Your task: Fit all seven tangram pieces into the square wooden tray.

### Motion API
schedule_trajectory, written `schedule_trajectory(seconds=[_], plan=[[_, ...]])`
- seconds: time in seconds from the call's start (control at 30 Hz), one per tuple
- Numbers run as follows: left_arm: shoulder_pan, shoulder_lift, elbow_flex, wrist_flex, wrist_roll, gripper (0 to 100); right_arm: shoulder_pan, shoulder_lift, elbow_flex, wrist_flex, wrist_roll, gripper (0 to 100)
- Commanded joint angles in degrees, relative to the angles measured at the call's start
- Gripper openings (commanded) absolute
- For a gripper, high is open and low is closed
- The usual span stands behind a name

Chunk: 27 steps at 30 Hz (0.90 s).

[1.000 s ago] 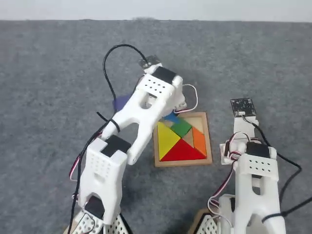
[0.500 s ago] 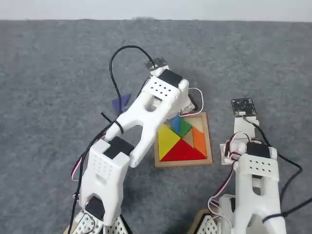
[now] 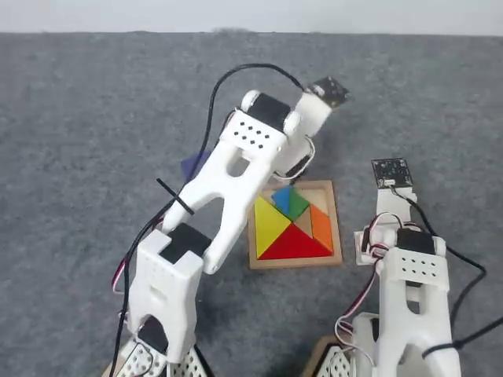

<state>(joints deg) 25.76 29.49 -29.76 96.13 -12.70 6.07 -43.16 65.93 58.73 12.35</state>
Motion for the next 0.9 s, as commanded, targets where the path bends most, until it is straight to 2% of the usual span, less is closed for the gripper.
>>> schedule_trajectory(seconds=[0.0, 0.03, 0.13, 0.23, 0.53, 0.87], plan=[[0.26, -2.81, 3.47, -5.8, -10.46, 1, 0.57, -1.63, -0.35, -1.01, -0.79, 7.4], [0.44, -3.16, 5.67, -9.05, -12.66, 1, 0.57, -1.63, -0.35, -1.01, -0.79, 7.4], [0.62, -4.57, 12.0, -18.02, -13.19, 1, 0.57, -1.63, -0.35, -1.01, -0.79, 7.4], [2.46, -4.4, 15.52, -22.07, -12.84, 1, 0.57, -1.71, -0.35, -1.1, -0.79, 7.4], [5.36, -0.35, 15.78, -24.62, -12.84, 1, 0.57, -2.07, 2.37, -4.97, -0.53, 7.4], [1.41, 3.6, 16.04, -24.26, -14.68, 1, 0.57, -2.07, 2.37, -4.97, -0.53, 7.4]])
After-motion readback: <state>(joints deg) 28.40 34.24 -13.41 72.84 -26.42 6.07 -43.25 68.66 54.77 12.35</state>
